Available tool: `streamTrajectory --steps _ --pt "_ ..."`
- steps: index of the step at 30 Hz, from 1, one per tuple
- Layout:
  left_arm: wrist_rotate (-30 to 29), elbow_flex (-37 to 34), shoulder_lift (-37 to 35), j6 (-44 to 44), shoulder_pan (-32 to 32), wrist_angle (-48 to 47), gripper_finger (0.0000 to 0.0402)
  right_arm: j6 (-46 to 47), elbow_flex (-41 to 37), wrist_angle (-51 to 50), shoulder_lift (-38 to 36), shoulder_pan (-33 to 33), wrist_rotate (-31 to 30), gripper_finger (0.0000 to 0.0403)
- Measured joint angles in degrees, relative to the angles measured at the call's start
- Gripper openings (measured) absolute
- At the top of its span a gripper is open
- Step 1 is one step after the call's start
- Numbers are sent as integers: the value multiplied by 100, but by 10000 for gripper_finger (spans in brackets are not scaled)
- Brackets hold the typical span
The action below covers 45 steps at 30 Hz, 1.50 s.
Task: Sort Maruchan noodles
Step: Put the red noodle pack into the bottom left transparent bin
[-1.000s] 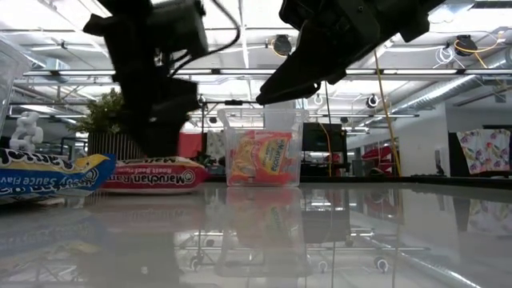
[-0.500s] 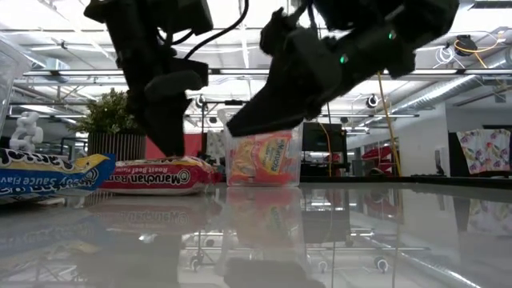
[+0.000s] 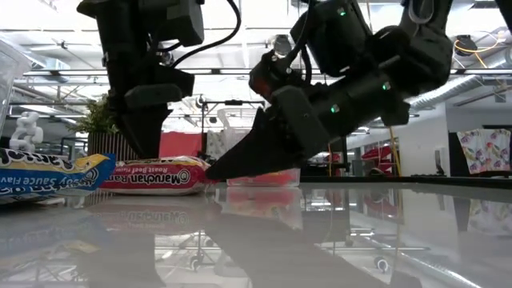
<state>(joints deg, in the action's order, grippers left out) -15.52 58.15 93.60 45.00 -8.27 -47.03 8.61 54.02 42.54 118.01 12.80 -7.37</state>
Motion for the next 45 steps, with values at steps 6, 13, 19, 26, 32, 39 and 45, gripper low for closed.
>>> streamTrajectory --steps 6,13,19,26,32,39,45 --pt "3 2 0 97 -56 50 234 163 339 16 411 -111 243 248" --pt "0 2 0 272 -261 76 234 315 667 -34 674 -223 309 206" --pt "-102 2 0 383 -404 326 234 316 638 -113 610 -332 325 160" --pt "-120 2 0 356 -577 571 234 336 633 -124 602 -439 320 97" --pt "-255 2 0 288 -695 576 234 385 631 -131 602 -570 317 24" --pt "-296 2 0 136 -693 796 234 58 629 -511 431 -711 305 5" --pt "-296 2 0 -235 -693 1207 234 -538 625 -1379 -27 -722 269 1"
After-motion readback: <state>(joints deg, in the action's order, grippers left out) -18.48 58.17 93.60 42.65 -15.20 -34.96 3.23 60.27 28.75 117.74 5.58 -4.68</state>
